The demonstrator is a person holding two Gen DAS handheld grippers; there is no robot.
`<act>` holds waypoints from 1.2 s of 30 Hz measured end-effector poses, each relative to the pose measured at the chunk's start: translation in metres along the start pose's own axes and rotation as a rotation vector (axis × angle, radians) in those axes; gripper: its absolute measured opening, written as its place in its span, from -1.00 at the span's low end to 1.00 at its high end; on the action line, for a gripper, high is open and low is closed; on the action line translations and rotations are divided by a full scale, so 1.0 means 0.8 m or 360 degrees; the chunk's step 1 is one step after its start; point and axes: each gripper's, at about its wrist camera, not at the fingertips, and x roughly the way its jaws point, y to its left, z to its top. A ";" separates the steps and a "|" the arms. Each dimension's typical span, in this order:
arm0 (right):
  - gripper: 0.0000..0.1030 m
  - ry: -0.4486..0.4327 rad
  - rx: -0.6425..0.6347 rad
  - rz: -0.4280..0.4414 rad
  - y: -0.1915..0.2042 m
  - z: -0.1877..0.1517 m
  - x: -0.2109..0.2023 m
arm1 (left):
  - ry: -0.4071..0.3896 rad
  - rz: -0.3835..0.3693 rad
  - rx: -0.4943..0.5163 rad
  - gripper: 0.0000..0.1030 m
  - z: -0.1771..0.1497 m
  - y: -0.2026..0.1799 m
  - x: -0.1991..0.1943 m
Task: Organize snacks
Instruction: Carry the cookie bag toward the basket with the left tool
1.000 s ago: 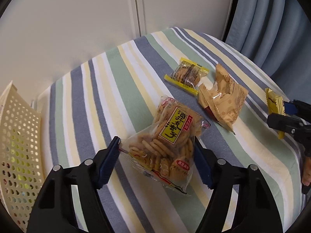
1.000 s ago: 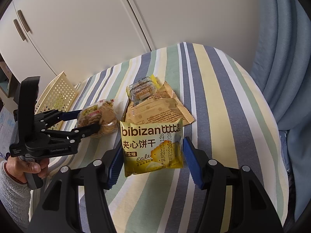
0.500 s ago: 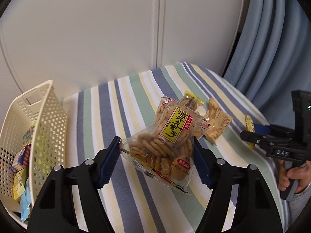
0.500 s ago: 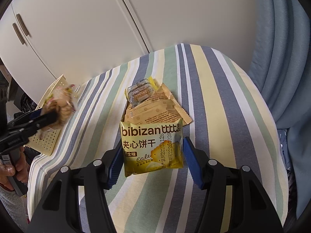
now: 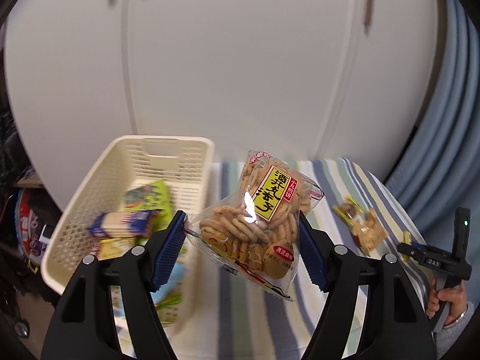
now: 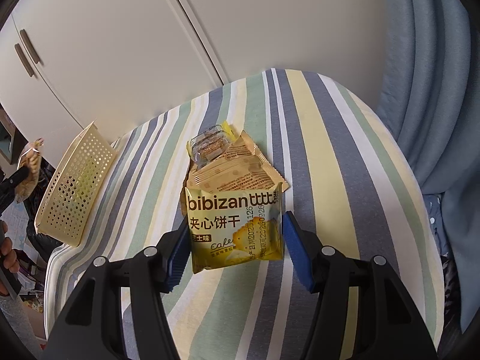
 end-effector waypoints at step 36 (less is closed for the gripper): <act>0.14 -0.0024 0.0000 -0.0101 0.006 0.001 -0.001 | -0.0287 0.0671 -0.0549 0.95 -0.084 0.157 -0.021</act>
